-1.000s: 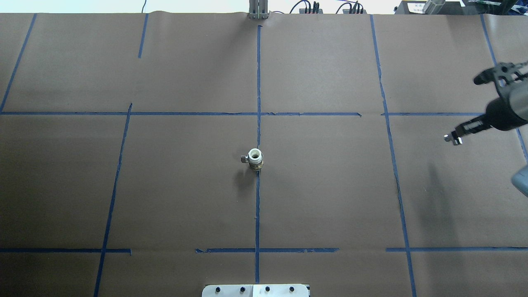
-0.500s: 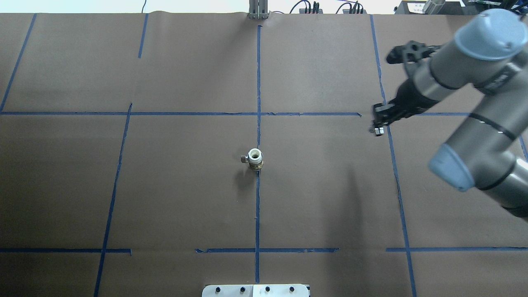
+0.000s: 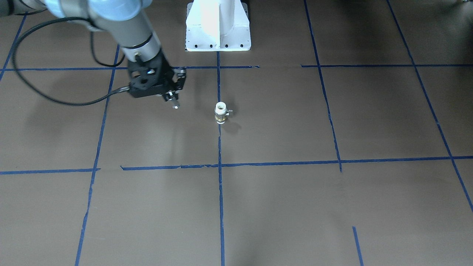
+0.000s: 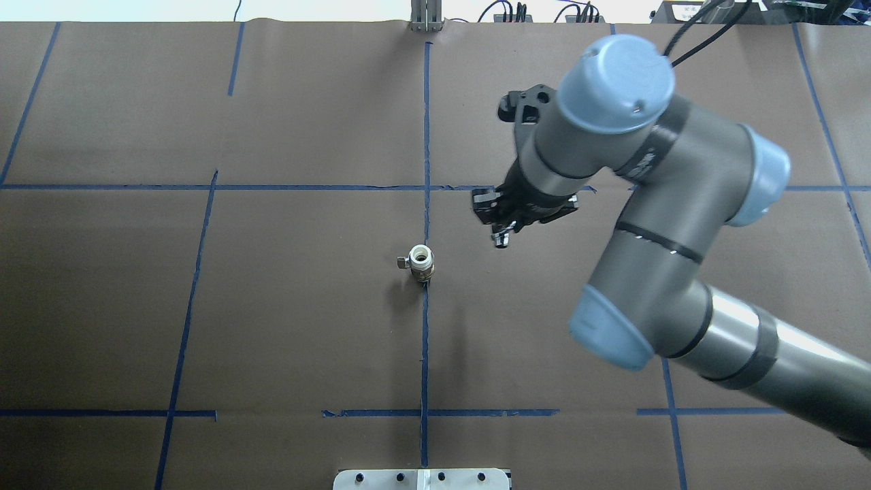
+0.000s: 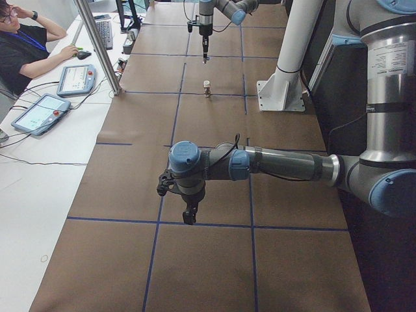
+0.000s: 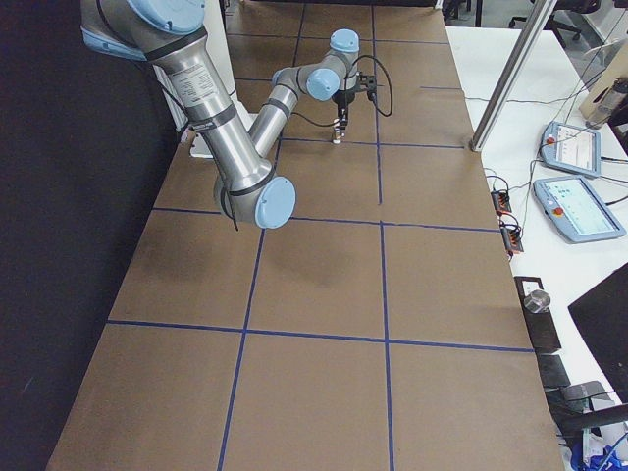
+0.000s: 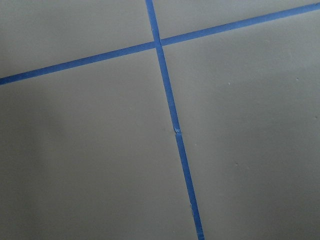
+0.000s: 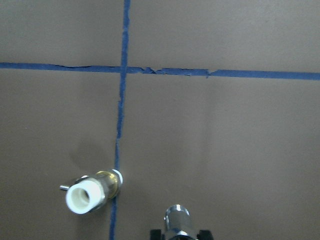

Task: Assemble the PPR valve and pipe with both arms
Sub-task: 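Carry the chrome valve with the right gripper above the white fitting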

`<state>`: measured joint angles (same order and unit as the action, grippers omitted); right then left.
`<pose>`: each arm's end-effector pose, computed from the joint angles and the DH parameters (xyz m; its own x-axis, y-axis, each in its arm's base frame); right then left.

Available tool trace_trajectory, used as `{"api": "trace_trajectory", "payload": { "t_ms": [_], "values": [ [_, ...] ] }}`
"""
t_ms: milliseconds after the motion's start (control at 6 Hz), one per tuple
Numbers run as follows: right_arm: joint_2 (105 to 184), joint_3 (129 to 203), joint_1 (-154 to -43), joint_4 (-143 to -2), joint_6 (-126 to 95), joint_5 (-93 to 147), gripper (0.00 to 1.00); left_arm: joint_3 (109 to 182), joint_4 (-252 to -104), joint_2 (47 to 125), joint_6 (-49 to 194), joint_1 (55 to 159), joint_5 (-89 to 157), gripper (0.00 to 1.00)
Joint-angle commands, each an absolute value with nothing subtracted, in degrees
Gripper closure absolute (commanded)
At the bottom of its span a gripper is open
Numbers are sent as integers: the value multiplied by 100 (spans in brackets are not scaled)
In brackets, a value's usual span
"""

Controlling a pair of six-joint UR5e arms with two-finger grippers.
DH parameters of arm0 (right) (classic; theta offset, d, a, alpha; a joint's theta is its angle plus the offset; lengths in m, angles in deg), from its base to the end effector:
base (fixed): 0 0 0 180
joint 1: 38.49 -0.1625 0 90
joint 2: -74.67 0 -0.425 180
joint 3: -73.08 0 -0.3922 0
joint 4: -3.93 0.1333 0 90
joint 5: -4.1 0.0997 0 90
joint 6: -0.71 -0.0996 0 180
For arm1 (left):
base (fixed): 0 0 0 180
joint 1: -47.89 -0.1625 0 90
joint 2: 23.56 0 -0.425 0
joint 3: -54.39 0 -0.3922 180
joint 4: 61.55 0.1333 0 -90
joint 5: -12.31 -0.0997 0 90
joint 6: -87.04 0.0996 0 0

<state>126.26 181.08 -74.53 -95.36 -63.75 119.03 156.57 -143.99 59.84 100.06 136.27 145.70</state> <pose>-0.4436 -0.4357 0.1572 0.6188 -0.0333 0.7848 -0.0188 0.9982 0.0571 -0.0525 -0.4403 0.6223 0.7020 0.2220 -0.6767 -0.1913 0.9740 0.1210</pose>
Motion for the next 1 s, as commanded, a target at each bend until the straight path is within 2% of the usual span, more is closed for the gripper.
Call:
{"api": "trace_trajectory", "payload": {
  "t_ms": [0, 333, 667, 833],
  "values": [
    [11856, 17917, -7137, -10333, -6854, 11634, 100, 15661, -14399, 5985, 10005, 13630, 14573, 0],
    [11705, 17637, -6804, -10365, -6933, 11135, 100, 15670, -14399, 5985, 10014, 13630, 14573, 0],
    [11177, 16881, -6794, -10365, -6934, 11106, 100, 15670, -14399, 5985, 10014, 13630, 14573, 0],
    [11158, 16853, -6794, -10347, -6942, 11106, 100, 15661, -14399, 5985, 10014, 13630, 14573, 0]
  ]
}}
